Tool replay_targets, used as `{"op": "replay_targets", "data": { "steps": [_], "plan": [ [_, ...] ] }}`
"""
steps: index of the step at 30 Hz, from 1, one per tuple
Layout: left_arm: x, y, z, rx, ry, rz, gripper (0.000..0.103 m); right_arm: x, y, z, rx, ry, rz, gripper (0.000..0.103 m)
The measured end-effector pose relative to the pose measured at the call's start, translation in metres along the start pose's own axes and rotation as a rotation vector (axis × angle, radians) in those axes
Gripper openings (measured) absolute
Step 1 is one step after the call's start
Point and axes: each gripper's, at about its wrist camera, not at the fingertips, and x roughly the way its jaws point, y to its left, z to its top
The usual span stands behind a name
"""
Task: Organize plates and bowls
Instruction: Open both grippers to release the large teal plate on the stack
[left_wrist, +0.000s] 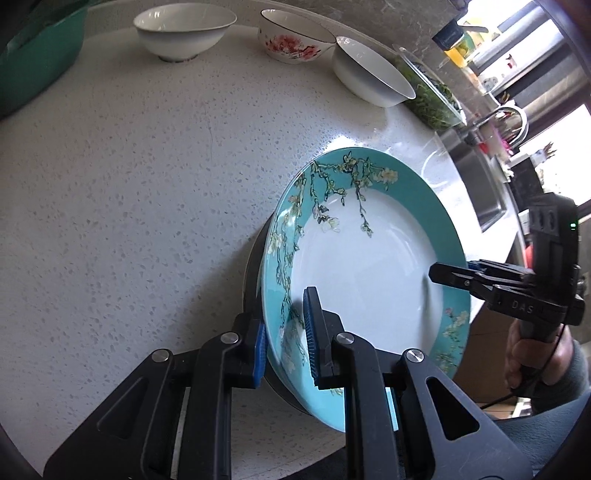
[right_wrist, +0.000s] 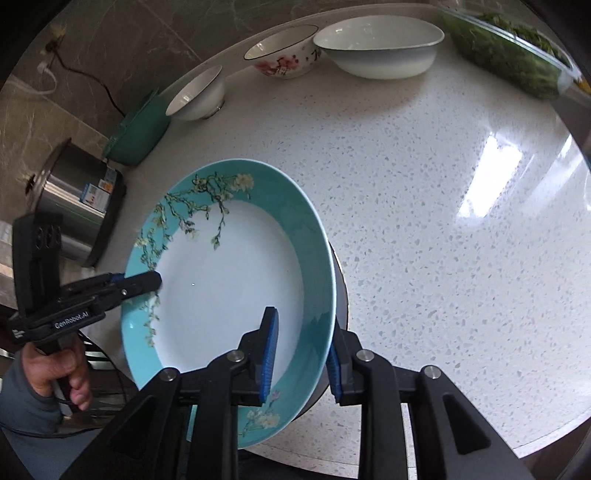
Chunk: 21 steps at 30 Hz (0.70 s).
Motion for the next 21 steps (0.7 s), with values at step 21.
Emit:
{"op": "replay_targets", "data": {
  "steps": [21],
  "plan": [
    [0.009, -0.015, -0.003, 0.042, -0.046, 0.000, 0.032, 0.004, -0.001, -0.016, 0.003, -0.031, -0.072, 0.051]
  ]
}}
